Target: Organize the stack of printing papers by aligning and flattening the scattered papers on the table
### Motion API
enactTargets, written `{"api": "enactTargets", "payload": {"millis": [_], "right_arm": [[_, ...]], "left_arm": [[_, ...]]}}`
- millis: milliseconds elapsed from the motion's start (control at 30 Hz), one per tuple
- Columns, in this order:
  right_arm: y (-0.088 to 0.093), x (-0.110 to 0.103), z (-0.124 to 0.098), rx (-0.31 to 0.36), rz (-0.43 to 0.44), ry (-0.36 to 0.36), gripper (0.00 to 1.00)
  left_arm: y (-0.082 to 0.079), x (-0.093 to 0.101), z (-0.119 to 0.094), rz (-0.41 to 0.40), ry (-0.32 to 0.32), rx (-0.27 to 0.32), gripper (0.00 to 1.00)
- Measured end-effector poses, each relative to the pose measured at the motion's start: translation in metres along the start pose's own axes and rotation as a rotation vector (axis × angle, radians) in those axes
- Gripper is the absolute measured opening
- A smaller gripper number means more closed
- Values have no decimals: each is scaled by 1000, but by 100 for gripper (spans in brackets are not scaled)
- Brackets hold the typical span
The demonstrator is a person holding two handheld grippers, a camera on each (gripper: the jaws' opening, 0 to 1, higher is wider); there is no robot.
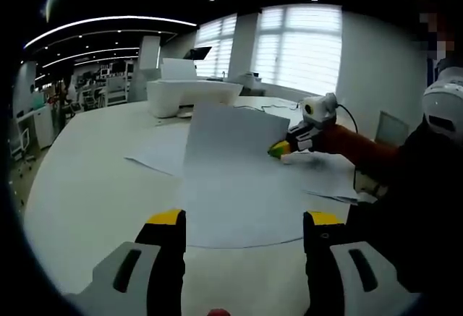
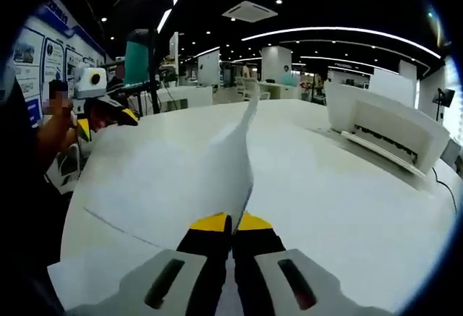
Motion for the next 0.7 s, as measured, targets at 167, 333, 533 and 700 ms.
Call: {"api": "enactTargets", "payload": {"millis": [167,333,533,700], "right_arm": [[-7,-6,-6,42,4,-10,0],[-19,-12,-18,97,-15,2,0],[-30,-2,-30,137,-16,29,0],[-41,-5,-40,185,-26,42,0]], "left_arm": [[-1,0,-2,1,-4,2,70],[-3,1,-2,7,-4,4,70],[-7,3,-2,15,-3,6,70],[-9,6,-3,24,1,6,70]]}}
Point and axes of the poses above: the point that each gripper's makers call its tool centre point, and the gripper's own axes: z roughly forward along the fingers, x roughly to its right, y roughly out of its underside, the point moved 2 cm from there along -z, roughly backward along the fingers, and after that the axes turned 4 degrees about -y, right-handed, at the moved point
